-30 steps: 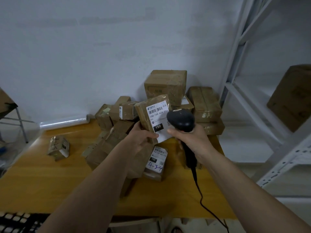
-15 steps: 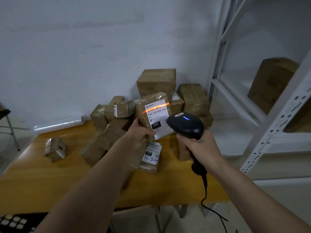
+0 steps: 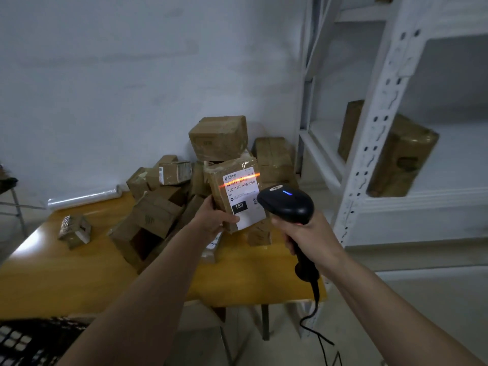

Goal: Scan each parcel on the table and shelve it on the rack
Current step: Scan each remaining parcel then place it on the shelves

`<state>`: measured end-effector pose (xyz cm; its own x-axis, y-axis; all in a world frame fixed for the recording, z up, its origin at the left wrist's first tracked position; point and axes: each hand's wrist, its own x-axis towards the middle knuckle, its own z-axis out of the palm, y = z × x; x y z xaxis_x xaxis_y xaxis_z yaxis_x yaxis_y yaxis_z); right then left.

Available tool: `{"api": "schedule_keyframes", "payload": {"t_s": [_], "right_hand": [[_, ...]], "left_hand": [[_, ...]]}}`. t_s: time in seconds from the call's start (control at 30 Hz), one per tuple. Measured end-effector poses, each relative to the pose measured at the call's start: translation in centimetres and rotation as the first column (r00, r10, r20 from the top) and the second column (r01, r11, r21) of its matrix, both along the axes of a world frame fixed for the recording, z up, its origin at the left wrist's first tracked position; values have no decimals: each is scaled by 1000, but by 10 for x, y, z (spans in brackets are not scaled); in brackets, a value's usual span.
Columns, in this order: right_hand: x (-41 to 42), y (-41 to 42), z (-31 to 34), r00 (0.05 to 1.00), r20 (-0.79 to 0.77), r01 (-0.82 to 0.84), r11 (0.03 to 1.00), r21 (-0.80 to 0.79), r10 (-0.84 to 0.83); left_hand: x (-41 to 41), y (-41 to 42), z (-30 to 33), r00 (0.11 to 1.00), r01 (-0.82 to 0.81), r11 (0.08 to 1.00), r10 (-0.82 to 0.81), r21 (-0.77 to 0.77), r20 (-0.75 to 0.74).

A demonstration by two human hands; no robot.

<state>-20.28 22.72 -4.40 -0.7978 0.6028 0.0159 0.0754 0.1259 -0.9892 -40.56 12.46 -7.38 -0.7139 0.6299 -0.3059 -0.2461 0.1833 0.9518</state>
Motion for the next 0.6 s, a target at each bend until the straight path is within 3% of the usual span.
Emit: {"api": "schedule_keyframes", "payload": {"t_s": [0.33, 0.6], "right_hand": [[140, 38, 11, 974, -138, 161, 976, -150, -182], [242, 80, 30, 912, -205, 312, 924, -222, -357]], "left_hand": [[151, 42, 10, 946, 317, 948, -317, -4, -64], [254, 99, 48, 936, 326, 944, -330, -53, -123]]}}
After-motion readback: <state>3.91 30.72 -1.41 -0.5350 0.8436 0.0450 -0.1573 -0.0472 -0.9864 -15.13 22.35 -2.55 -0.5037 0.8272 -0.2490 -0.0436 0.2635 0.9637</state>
